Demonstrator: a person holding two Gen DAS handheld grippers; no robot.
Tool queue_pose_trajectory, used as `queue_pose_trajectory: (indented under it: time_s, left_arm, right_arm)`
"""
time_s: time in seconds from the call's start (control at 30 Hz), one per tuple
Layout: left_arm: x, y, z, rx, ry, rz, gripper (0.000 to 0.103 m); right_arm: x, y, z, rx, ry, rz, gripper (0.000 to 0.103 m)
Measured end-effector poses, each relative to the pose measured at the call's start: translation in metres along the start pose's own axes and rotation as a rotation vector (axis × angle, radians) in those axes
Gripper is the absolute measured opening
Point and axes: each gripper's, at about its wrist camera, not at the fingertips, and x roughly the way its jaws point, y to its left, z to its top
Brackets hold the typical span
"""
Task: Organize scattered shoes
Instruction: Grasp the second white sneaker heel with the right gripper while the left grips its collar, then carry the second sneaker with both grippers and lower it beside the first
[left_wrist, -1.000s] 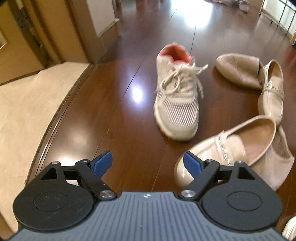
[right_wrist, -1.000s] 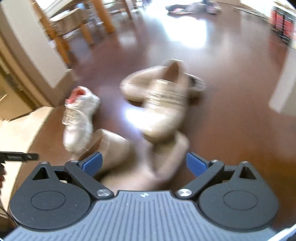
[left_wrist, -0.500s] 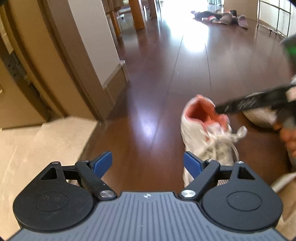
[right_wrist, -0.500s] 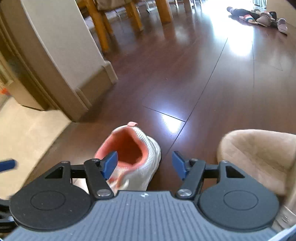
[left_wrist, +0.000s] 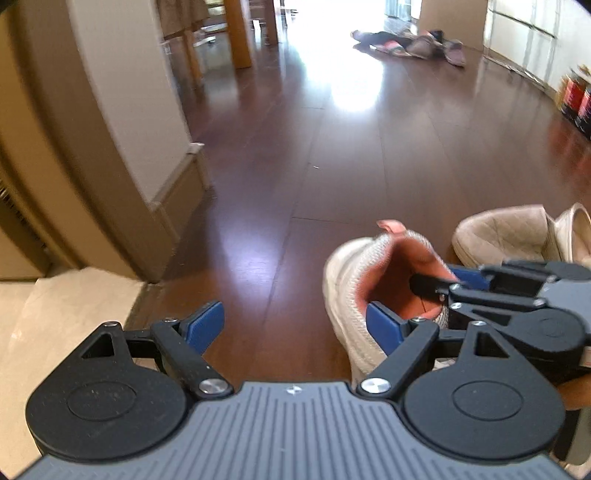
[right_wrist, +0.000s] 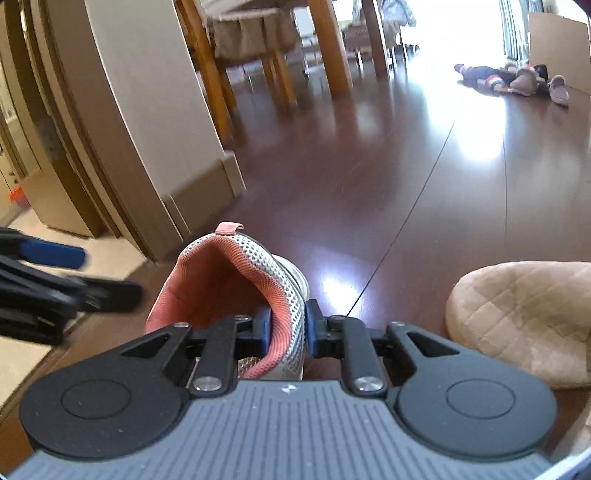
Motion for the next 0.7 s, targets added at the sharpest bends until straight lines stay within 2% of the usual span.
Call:
queue_pose_trajectory:
  time_s: [0.03, 0.1, 0.13, 0.17, 0.2, 0.23, 0.27, 0.37, 0.47, 0.57, 0.63, 0.7]
  left_arm:
    - [0.001, -0.002, 0.002, 0.010, 0.002, -0.014, 0.085]
    - [0.001, -0.007, 0.004, 0.043, 0.006, -0.033, 0.075]
    - [0.001, -0.009, 0.003, 0.067, 0.003, -0.027, 0.073]
    - [0.000, -0.011, 0.002, 0.086, 0.007, -0.036, 0.058]
    - [0.000, -0.011, 0.000, 0.086, 0.019, -0.079, 0.035]
    - [-0.003, -0.012, -0.002, 0.072, 0.027, -0.116, 0.027]
    - [-0.007, -0.014, -0.002, 0.065, 0.027, -0.122, 0.023]
    - [-0.038, -0.033, -0.006, 0.160, -0.039, -0.070, 0.023]
    - [-0.085, -0.051, 0.002, 0.200, -0.132, -0.074, 0.023]
    - [-0.151, -0.086, 0.016, 0.218, -0.245, -0.126, 0.023]
    - [-0.185, -0.114, 0.022, 0.239, -0.285, -0.172, 0.023]
    - [-0.212, -0.141, 0.025, 0.250, -0.303, -0.229, 0.025]
  right_arm:
    - [-0.004, 0.001, 0.001, -0.014, -0.010, -0.002, 0.016]
    - [-0.016, 0.004, -0.001, -0.040, -0.037, 0.019, 0.016]
    - [-0.022, 0.006, -0.001, -0.055, -0.052, 0.033, 0.016]
    - [-0.028, 0.009, -0.002, -0.071, -0.067, 0.044, 0.016]
    - [-0.031, 0.014, -0.003, -0.091, -0.081, 0.047, 0.016]
    - [-0.034, 0.019, -0.003, -0.103, -0.089, 0.043, 0.016]
    - [-0.036, 0.023, -0.004, -0.105, -0.093, 0.036, 0.016]
    - [-0.053, 0.030, -0.004, -0.088, -0.120, 0.016, 0.016]
    - [-0.095, 0.028, 0.003, -0.072, -0.187, 0.002, 0.016]
    - [-0.153, 0.019, 0.018, -0.079, -0.258, -0.033, 0.016]
    - [-0.209, 0.008, 0.030, -0.115, -0.304, -0.085, 0.016]
    - [-0.260, -0.007, 0.034, -0.145, -0.312, -0.140, 0.016]
